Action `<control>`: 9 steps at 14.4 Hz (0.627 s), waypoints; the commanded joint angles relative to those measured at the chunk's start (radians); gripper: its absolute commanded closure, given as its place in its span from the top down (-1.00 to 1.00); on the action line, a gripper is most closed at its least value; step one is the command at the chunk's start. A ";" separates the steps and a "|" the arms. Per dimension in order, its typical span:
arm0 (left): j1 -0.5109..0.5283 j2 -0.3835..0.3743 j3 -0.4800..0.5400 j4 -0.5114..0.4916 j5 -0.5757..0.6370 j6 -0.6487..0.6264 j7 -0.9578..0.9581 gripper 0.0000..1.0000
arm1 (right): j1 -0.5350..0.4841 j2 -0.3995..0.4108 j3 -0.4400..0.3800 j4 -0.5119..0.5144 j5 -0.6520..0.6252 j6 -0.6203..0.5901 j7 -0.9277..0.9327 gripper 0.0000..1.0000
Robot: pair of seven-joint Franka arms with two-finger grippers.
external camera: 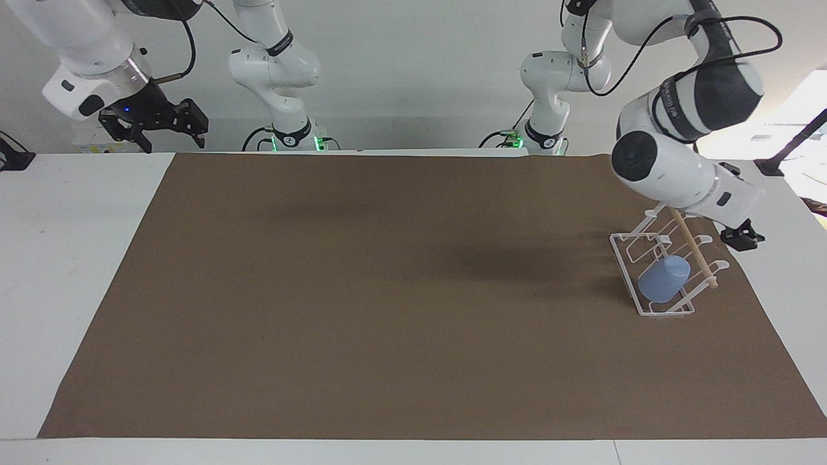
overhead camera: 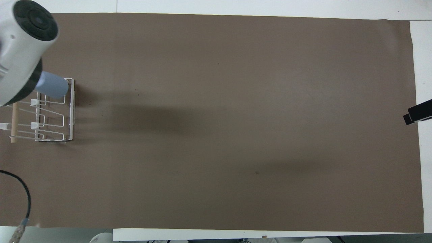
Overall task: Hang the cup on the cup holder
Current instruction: 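Lower the cup onto the holder's wooden peg with the left gripper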
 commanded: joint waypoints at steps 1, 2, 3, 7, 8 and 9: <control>0.043 -0.080 0.001 -0.011 -0.180 0.026 0.206 0.99 | -0.002 -0.013 0.001 -0.011 0.001 -0.008 0.013 0.99; 0.057 -0.108 0.001 -0.020 -0.231 0.023 0.307 0.99 | -0.002 -0.013 0.003 -0.011 0.001 -0.008 0.013 0.99; 0.066 -0.120 0.001 -0.019 -0.290 0.023 0.402 0.99 | -0.002 -0.013 0.001 -0.011 0.001 -0.008 0.013 0.99; 0.114 -0.139 0.002 -0.011 -0.578 0.024 0.755 0.99 | -0.002 -0.013 0.003 -0.011 0.001 -0.008 0.013 0.99; 0.114 -0.142 0.002 -0.010 -0.635 0.024 0.833 0.99 | -0.002 -0.013 0.003 -0.011 0.001 -0.008 0.013 0.99; 0.115 -0.144 0.002 -0.005 -0.687 0.024 0.896 0.99 | -0.002 -0.013 0.003 -0.011 0.001 -0.008 0.013 0.99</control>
